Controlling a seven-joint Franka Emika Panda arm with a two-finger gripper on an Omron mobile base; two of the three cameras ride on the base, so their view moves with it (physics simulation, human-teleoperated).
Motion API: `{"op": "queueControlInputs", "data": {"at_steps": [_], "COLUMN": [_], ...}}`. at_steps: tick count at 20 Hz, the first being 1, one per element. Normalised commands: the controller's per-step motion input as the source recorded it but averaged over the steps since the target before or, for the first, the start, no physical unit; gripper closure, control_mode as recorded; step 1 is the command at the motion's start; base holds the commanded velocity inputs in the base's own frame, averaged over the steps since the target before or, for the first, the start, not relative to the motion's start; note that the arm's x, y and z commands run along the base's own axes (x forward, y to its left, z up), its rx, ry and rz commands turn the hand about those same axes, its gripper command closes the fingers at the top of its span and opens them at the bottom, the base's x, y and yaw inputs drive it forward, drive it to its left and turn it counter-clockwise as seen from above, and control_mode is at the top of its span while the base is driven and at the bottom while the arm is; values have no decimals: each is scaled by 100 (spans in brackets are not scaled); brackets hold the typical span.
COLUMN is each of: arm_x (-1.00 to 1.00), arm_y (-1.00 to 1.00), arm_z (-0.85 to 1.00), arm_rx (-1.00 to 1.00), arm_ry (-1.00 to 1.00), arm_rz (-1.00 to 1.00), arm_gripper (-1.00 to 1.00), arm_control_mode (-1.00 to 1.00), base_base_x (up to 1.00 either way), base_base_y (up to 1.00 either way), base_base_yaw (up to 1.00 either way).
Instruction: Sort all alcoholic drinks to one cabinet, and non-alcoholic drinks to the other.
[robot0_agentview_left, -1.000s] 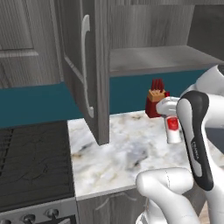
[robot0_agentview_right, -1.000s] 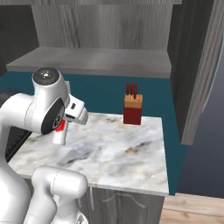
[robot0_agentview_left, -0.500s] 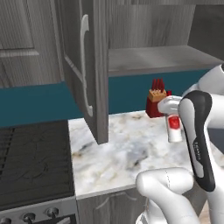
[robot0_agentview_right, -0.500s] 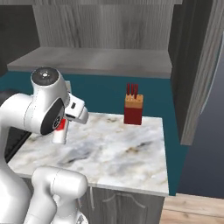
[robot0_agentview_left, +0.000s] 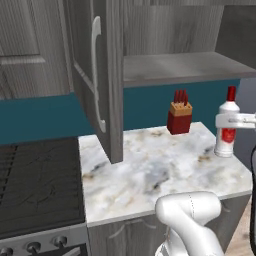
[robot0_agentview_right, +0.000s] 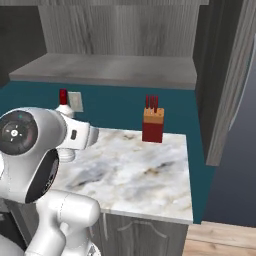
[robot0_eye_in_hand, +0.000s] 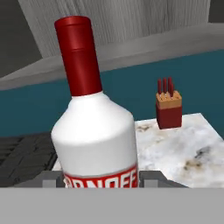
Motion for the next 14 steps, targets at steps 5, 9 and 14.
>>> {"op": "queueControlInputs", "data": {"at_steps": [5,9,14], "arm_x": [-15,22,61], "arm_y": [-1,0,-2], "arm_z": [69,60,46], "arm_rx": [0,0,-3], "arm_ry": [-30,-9,0], "arm_rz": [0,0,0], "arm_gripper": [100,100,100], "arm_control_mode": [-100,-100,-100], "base_base_x": [0,0,0], "base_base_y": [0,0,0], "base_base_yaw": [0,0,0]}}
